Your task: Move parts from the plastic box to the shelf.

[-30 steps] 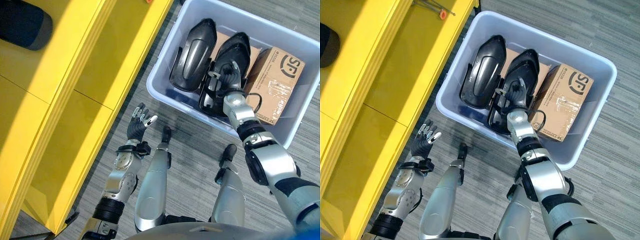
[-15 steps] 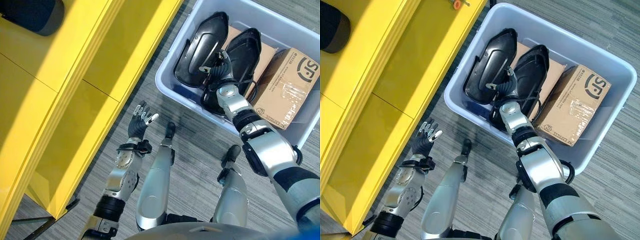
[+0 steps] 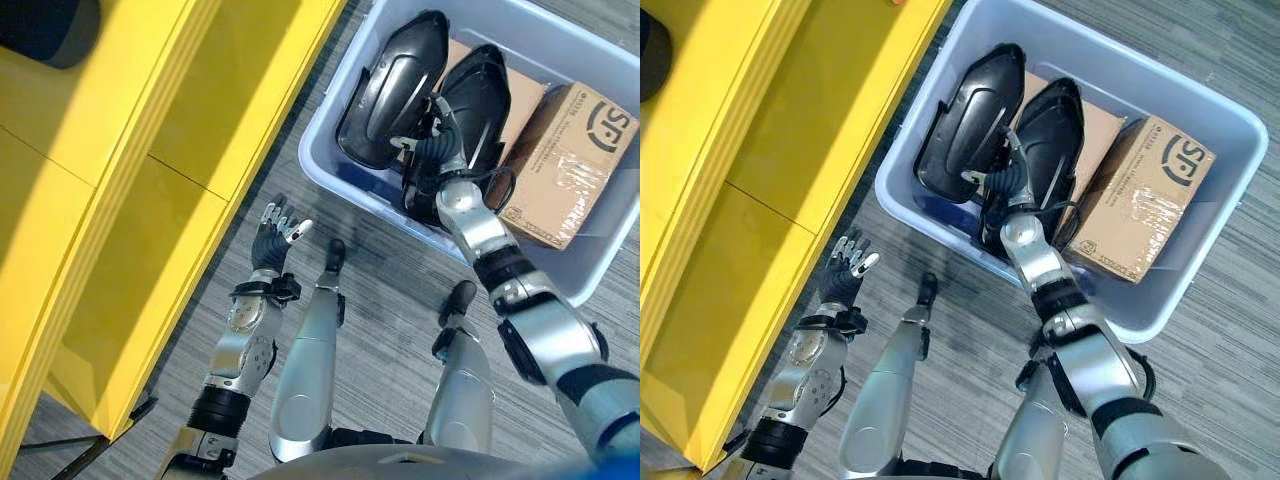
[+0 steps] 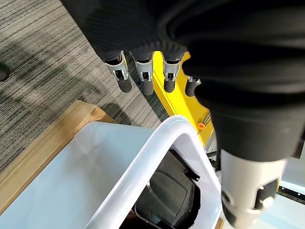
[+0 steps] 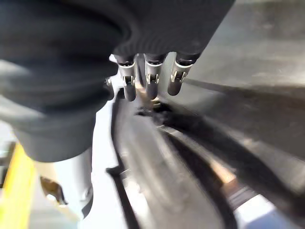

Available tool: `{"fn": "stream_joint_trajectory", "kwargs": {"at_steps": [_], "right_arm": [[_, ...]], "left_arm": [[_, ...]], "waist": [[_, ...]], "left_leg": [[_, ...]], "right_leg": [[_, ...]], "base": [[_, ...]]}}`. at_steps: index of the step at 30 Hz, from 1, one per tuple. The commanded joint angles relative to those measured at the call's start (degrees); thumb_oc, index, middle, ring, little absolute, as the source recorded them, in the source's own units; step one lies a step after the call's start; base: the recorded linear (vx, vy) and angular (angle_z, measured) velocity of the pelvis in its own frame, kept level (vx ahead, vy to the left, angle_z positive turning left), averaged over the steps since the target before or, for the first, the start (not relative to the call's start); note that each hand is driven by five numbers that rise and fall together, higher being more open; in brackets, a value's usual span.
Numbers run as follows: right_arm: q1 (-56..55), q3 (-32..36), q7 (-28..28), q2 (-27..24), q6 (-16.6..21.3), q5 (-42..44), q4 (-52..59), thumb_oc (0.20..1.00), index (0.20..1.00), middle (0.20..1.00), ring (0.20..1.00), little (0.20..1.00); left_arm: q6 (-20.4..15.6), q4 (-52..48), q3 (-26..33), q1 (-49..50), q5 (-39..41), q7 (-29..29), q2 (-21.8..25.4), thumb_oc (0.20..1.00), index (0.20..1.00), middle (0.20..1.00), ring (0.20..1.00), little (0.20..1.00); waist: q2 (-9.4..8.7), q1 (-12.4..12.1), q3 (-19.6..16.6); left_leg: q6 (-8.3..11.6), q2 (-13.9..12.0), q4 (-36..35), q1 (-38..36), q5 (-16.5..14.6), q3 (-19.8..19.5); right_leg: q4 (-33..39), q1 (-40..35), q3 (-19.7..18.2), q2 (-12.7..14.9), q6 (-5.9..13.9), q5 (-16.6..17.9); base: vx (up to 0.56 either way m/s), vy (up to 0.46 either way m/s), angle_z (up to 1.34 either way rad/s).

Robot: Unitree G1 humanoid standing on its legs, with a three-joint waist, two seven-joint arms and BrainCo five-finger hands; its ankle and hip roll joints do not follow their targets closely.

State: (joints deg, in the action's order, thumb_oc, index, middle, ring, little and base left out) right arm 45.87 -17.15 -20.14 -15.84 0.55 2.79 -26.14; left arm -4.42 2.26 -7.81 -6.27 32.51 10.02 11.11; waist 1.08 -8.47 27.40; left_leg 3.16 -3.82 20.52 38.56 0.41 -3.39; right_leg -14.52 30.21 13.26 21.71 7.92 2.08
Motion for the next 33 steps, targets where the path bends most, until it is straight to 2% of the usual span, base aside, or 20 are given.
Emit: {"fn": "stream_joint_trajectory", "kwargs": {"at_steps": [1,3,8,13,24,27,33], "right_arm": [[5.14,2.42,-0.29,1.21,4.17,-3.44,5.67,1.000,1.000,1.000,1.000,1.000],[4.20,2.93,-0.34,1.02,4.55,-3.61,7.25,1.000,1.000,1.000,1.000,1.000],[-1.77,7.02,-1.41,1.17,6.56,-3.05,22.01,1.000,1.000,1.000,1.000,1.000],[-3.87,8.51,-1.72,1.12,7.01,-3.34,26.60,1.000,1.000,1.000,1.000,1.000],[3.35,12.29,-6.13,-0.64,5.55,-5.15,8.96,1.000,1.000,1.000,1.000,1.000],[10.46,11.70,-7.94,-2.15,4.67,-4.89,-4.53,1.000,1.000,1.000,1.000,1.000],[13.12,11.80,-9.19,-3.62,4.56,-3.90,-10.11,1.000,1.000,1.000,1.000,1.000]], "left_arm": [[-2.76,-6.05,3.62,0.81,-1.27,1.24,0.46,1.000,1.000,1.000,1.000,1.000],[-2.79,-6.27,3.60,0.88,-1.42,1.35,0.49,1.000,1.000,1.000,1.000,1.000],[-2.90,-6.63,2.84,1.68,-1.65,2.16,1.13,1.000,1.000,1.000,1.000,1.000],[-2.80,-6.76,2.78,2.24,-1.73,2.36,1.75,1.000,1.000,1.000,1.000,1.000],[-3.85,-6.71,2.81,2.57,-0.85,2.25,2.11,1.000,1.000,1.000,1.000,1.000],[-4.28,-6.72,2.36,2.70,-0.26,1.88,2.63,1.000,1.000,1.000,1.000,1.000],[-4.43,-6.79,2.11,3.06,0.15,1.56,2.74,1.000,1.000,1.000,1.000,1.000]], "waist": [[-2.26,-1.48,2.39],[-2.33,-1.29,2.39],[-3.08,0.36,2.39],[-3.47,1.14,2.39],[-2.70,0.19,2.39],[-1.69,-1.07,2.39],[-1.30,-1.44,2.39]], "left_leg": [[0.21,-2.82,-0.21,2.68,-2.15,-3.87],[0.18,-2.81,-0.23,2.69,-2.15,-3.89],[0.05,-2.85,0.10,2.87,-2.21,-3.78],[-0.02,-2.93,0.15,2.70,-2.32,-3.76],[-0.03,-2.49,-0.19,2.67,-2.55,-4.15],[0.00,-2.26,-0.05,3.16,-2.58,-4.23],[0.06,-2.21,-0.09,3.49,-2.66,-4.18]], "right_leg": [[1.42,-5.61,-2.62,2.30,-0.99,6.49],[1.42,-5.60,-2.61,2.32,-0.94,6.50],[1.28,-5.22,-3.01,1.96,-0.64,6.62],[1.60,-5.64,-3.11,1.65,-0.43,6.60],[1.90,-6.00,-3.02,1.52,-0.51,6.83],[1.67,-5.53,-3.03,1.65,-0.67,6.80],[1.57,-5.18,-3.07,1.75,-0.73,6.72]], "base": [[0.00,-0.003,-0.03],[0.00,0.000,0.00],[0.00,0.000,-0.01],[0.00,0.000,0.00],[0.00,0.000,0.00],[0.00,0.000,0.00],[0.00,0.006,0.01]]}}
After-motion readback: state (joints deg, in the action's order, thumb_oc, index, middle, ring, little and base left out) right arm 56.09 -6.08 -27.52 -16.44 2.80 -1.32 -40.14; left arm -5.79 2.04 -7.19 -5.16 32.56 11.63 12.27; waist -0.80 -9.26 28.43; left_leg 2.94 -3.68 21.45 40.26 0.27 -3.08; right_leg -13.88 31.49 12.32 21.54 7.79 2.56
